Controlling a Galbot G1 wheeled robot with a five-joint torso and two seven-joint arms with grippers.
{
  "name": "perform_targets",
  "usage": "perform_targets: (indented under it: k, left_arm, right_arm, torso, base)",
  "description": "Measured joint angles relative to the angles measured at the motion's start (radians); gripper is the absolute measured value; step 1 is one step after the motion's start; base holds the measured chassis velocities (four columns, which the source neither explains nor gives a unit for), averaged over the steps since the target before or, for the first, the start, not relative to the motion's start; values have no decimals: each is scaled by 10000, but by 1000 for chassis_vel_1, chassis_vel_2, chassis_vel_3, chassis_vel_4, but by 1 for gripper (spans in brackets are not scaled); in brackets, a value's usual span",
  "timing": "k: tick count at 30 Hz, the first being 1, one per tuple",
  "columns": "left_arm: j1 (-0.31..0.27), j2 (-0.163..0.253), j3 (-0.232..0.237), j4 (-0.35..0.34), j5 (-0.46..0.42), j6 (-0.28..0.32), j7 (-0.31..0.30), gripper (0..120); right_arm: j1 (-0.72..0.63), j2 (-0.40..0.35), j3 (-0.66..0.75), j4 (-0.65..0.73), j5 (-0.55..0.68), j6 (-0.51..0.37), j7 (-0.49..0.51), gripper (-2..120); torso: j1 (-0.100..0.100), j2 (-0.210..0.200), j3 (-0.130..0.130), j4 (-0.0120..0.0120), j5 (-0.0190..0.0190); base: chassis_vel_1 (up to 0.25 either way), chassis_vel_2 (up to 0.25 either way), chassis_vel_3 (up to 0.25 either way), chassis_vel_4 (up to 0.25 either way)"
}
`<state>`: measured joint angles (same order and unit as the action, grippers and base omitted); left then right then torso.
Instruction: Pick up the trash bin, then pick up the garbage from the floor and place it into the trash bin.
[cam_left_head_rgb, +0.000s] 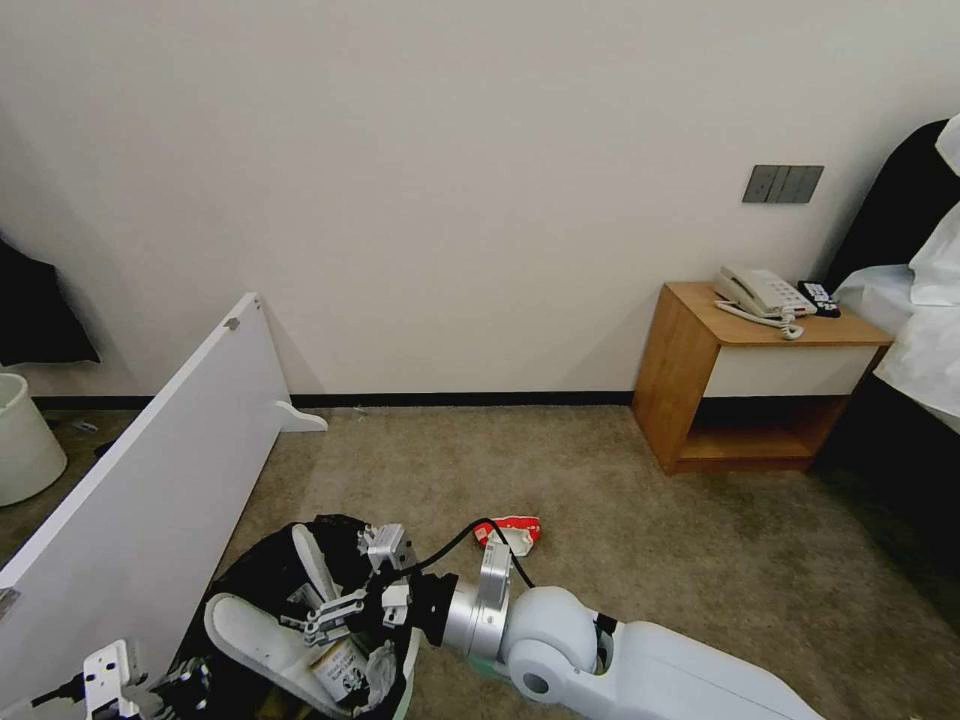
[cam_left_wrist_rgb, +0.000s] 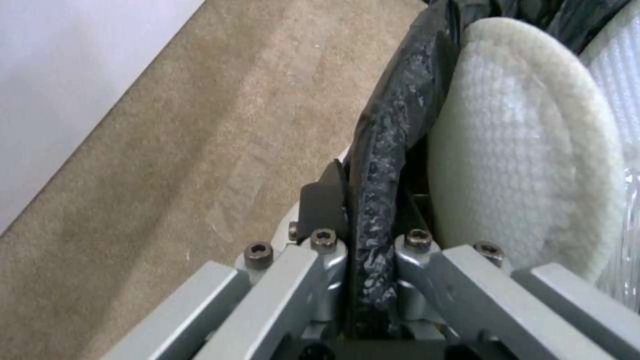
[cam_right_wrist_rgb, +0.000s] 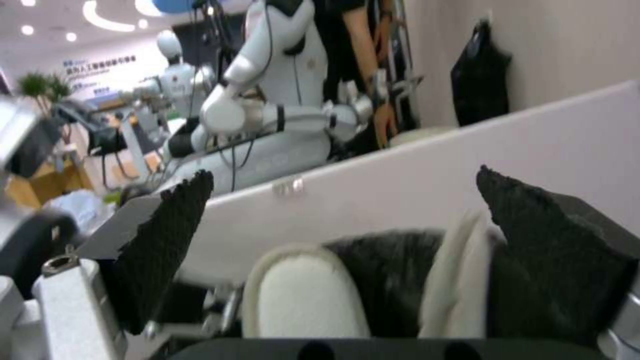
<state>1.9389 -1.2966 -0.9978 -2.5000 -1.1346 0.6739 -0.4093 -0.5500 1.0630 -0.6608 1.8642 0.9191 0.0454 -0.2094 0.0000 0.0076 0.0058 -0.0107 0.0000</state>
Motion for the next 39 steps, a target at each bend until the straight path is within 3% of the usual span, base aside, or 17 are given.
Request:
perform_targets:
  k: [6, 12, 14, 15, 18, 21, 23, 26, 28, 39]
  left_arm:
    - [-30, -3, -2, 0, -14, -2, 0, 2]
    - [-100, -189, -194, 0, 101, -28, 82, 2]
    - [-157, -367, -360, 0, 204, -70, 177, 2]
    - [-157, -367, -360, 0, 204, -70, 177, 2]
    - [-204, -382, -461, 0, 240, -77, 193, 2]
    - [-244, -428, -487, 0, 327, -99, 198, 2]
    - [-245, -414, -475, 0, 390, -109, 208, 2]
    - [-259, -400, -473, 0, 393, -110, 208, 2]
    - [-266, -396, -468, 0, 394, -112, 207, 2]
    - [-251, -365, -447, 0, 392, -112, 207, 2]
  right_arm:
    - [-34, -19, 152, 63, 33, 71, -10, 100]
    - [-489, -99, 1799, 454, -14, 516, -170, 100]
    - [-1103, -287, 3186, 492, -544, 290, 423, 100]
    - [-1103, -287, 3186, 492, -544, 290, 423, 100]
    - [-2081, -541, 4729, 712, -736, -391, 1195, 100]
    - [-2557, -585, 5366, 770, -851, -937, 1557, 100]
    - [-3098, -631, 6179, 787, -999, -1967, 2210, 100]
    - [-3211, -619, 6369, 713, -1076, -2285, 2351, 100]
    - [-3501, -584, 6641, 401, -1336, -3021, 2677, 100]
    - [-5330, -520, 7425, -523, -2917, -3736, 3029, 100]
  torso:
    - [0, 0, 0, 0, 0]
    - [0, 0, 0, -1, 0]
    - [0, 0, 0, 1, 2]
    - [0, 0, 0, 1, 2]
    - [0, 0, 0, -1, 1]
    - [0, 0, 0, -3, 3]
    - [0, 0, 0, 0, 2]
    - [0, 0, -1, 0, 1]
    - [0, 0, 0, 1, 1]
    - [1, 0, -1, 0, 1]
  base:
    - [0, 0, 0, 0]
    - [0, 0, 0, 0]
    - [0, 0, 0, 0]
    - [0, 0, 0, 0]
    - [0, 0, 0, 0]
    - [0, 0, 0, 0]
    - [0, 0, 0, 0]
    - [0, 0, 0, 0]
    - [0, 0, 0, 0]
    - [0, 0, 0, 0]
